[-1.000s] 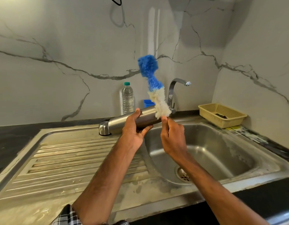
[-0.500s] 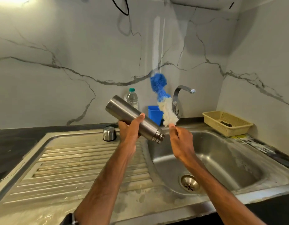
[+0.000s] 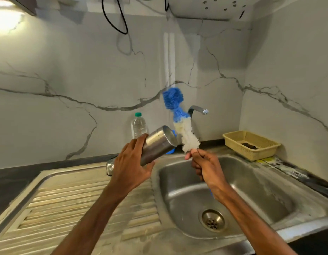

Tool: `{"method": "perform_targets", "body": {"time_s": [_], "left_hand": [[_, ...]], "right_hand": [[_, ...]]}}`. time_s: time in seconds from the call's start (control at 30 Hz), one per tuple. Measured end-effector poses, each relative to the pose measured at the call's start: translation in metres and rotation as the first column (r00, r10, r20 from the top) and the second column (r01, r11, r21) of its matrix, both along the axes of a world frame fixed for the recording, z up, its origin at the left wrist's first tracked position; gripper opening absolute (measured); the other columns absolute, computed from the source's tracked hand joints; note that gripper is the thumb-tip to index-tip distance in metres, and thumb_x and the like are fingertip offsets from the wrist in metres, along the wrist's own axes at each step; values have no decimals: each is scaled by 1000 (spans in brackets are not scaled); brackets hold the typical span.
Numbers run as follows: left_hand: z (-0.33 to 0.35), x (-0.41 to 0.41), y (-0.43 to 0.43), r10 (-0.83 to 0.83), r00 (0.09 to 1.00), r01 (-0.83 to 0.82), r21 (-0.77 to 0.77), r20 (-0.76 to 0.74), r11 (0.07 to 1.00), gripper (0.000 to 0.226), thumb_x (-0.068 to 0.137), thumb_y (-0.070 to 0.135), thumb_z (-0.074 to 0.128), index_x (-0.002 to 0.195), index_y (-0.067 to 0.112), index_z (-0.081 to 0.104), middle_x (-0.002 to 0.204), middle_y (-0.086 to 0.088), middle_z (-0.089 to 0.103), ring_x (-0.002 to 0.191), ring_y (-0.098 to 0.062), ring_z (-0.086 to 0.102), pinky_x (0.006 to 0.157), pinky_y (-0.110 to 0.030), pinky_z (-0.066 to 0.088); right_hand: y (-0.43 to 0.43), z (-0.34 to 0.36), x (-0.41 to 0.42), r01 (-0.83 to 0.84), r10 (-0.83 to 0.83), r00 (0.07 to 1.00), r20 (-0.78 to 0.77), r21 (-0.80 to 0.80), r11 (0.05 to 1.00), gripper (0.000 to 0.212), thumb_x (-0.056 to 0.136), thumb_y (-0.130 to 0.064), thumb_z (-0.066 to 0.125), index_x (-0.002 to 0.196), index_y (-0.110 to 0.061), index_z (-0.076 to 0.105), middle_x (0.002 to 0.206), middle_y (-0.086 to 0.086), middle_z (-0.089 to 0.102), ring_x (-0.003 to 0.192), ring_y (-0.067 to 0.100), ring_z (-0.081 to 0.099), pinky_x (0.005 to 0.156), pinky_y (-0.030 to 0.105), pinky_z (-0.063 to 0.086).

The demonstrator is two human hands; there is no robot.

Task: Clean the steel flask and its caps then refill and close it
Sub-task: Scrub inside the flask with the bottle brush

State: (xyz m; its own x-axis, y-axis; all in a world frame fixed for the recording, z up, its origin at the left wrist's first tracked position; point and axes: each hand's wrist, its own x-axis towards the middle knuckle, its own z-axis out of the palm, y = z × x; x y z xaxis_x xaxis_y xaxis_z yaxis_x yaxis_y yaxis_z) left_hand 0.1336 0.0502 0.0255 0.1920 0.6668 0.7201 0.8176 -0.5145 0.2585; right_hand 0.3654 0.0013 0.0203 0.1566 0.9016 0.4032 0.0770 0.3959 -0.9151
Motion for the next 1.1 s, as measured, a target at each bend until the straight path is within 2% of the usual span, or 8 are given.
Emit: {"method": "perform_targets", "body": {"time_s": [0.1,0.2,0.33,0.47,0.6,0.7,0.93,1.1], "left_hand": [[-16,-10,1,40,997,-41,-25,-66,999,94,74,45,85,150,25,33,133,-6,58,114,-26,61,92,-47,56],[-21,-18,2,84,995,-86,-49,-45,995,96,73,45,86,150,24,33,133,-7,58,113,-28,62,91,-53,57],[-21,-29,3,111,994,-111,-46,-14,993,97,73,41,87,151,21,33,134,-8,57,112,-28,61,93,-49,56],[-18,-33,3,132,991,-131,-46,24,990,97,73,41,87,151,20,33,134,-9,56,113,-27,60,93,-48,55],[-23,-29,0,105,992,-107,-23,-74,994,95,72,38,86,149,20,34,131,-11,58,114,-30,60,95,-50,54],[-23,-30,1,107,993,-108,-29,-59,994,96,71,35,87,149,19,35,131,-12,58,114,-31,60,95,-50,54],[-24,-30,0,107,992,-111,-54,-62,992,94,71,33,88,148,16,38,132,-14,58,116,-33,59,97,-53,51],[-25,-29,-2,101,990,-107,-47,-100,993,92,70,31,89,147,15,42,134,-13,58,118,-34,58,100,-54,49]], "right_hand": [[-5,-8,-7,-127,128,992,13,-40,991,35,105,-16,46,88,4,69,51,-8,36,44,2,28,40,13,23],[-7,-16,-12,-191,199,975,95,-83,978,35,105,-21,46,87,0,67,52,-8,37,44,5,28,41,15,24],[0,-27,-12,-73,84,971,226,-58,996,36,105,-27,48,81,-9,67,53,-6,39,46,7,32,42,19,27],[-1,-37,-17,-73,76,969,235,-23,997,44,105,-26,48,64,-14,59,47,-6,38,42,8,30,42,20,25],[-1,-37,-19,-50,71,977,203,-107,993,47,106,-26,44,63,-10,54,44,-6,36,38,9,26,39,20,23],[-4,-41,-15,-84,98,968,230,-73,994,50,107,-24,44,60,-10,52,44,-6,34,38,8,25,40,20,22],[2,-47,-17,-45,37,931,363,13,999,53,107,-23,44,55,-19,48,46,-8,39,40,3,30,45,21,25],[4,-50,-16,-3,-1,918,397,9,1000,54,107,-28,43,54,-20,49,45,-8,40,41,3,33,48,25,28]]}}
